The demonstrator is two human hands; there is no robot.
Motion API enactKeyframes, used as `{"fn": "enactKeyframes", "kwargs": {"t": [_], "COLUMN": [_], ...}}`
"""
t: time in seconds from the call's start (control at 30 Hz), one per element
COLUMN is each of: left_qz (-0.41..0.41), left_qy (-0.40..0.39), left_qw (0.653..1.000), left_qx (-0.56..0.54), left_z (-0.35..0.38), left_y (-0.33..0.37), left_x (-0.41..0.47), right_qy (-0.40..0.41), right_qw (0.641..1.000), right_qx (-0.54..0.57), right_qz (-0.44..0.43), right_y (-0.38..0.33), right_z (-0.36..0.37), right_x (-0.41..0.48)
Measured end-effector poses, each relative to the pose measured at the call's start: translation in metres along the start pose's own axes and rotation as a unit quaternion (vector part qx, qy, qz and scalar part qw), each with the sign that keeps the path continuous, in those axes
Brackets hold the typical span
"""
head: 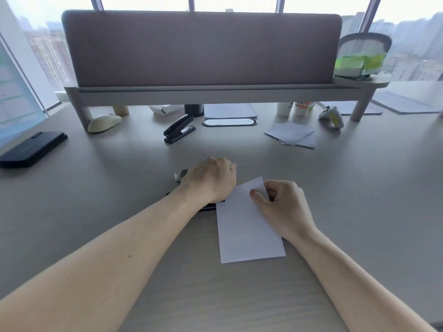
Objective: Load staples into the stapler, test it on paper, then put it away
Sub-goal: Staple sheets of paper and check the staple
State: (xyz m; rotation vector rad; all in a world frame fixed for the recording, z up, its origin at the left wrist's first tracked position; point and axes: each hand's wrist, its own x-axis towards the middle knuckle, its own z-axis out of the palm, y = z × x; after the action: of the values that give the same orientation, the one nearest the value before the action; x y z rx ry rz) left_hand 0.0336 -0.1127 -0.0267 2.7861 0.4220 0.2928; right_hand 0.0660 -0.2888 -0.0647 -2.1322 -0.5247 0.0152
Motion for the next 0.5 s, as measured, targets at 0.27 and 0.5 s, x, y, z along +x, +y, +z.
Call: {"fn": "enactKeyframes", "kwargs": {"t": [0.27, 0.5], "left_qz": [-0.022, 0.028], "left_qy": [0.032, 0.128], "left_qw": [0.988, 0.960], "left_qx": [-0.151, -0.248], "left_z": [-0.009, -0.019], "left_y": [-0.012, -0.013], "left_x": [0.006, 0.006], "right_qy": [-0.008, -0.010], "right_qw": [1.000, 1.000], "right_qx": [-0.005, 0.002], "right_qz": [-0.001, 0.002], "right_y": [0.002, 0.002], "right_z": [0.000, -0.001], "right_x": [0.002, 0.001]}}
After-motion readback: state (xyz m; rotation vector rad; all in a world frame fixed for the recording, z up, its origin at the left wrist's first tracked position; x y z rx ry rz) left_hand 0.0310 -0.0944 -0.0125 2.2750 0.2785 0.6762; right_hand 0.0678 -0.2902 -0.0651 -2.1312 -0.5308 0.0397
